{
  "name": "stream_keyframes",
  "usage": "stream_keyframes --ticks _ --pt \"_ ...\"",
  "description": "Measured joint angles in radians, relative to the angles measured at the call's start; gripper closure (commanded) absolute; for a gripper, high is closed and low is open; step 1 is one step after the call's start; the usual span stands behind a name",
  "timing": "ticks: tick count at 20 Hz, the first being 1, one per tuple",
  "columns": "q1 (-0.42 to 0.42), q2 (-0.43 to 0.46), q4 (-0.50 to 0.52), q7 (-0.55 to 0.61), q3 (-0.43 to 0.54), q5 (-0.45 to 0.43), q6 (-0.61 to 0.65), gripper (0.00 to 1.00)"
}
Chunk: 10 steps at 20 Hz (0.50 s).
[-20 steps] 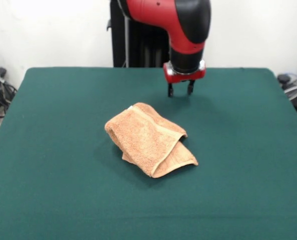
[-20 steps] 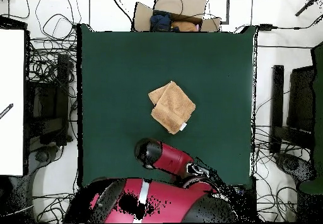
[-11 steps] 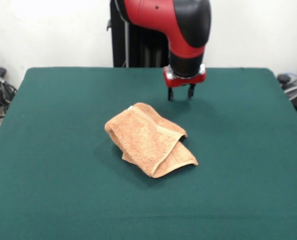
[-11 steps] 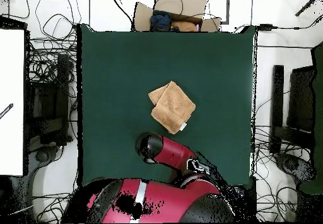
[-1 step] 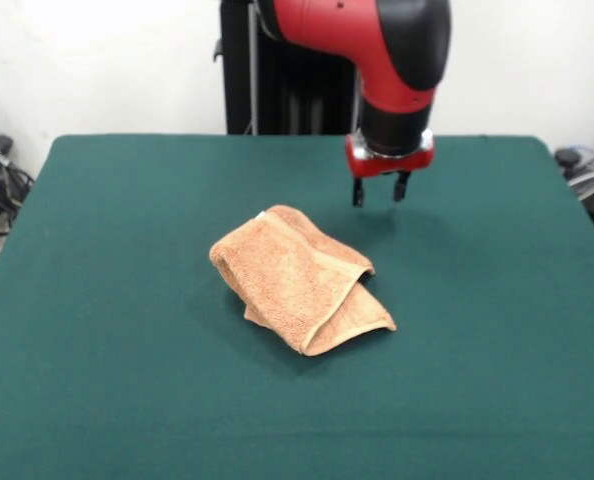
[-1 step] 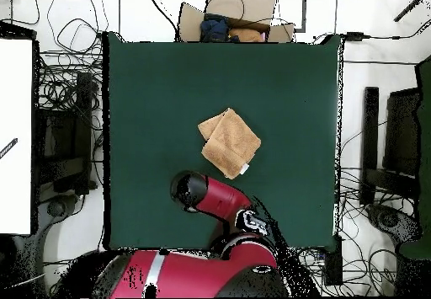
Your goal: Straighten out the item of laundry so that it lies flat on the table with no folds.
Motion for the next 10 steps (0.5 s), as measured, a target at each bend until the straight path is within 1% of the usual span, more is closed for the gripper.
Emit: stream_keyframes --ticks 10 --pt "0.011 -0.014 -0.005 0.0 -0.001 0.036 0.0 0.0"
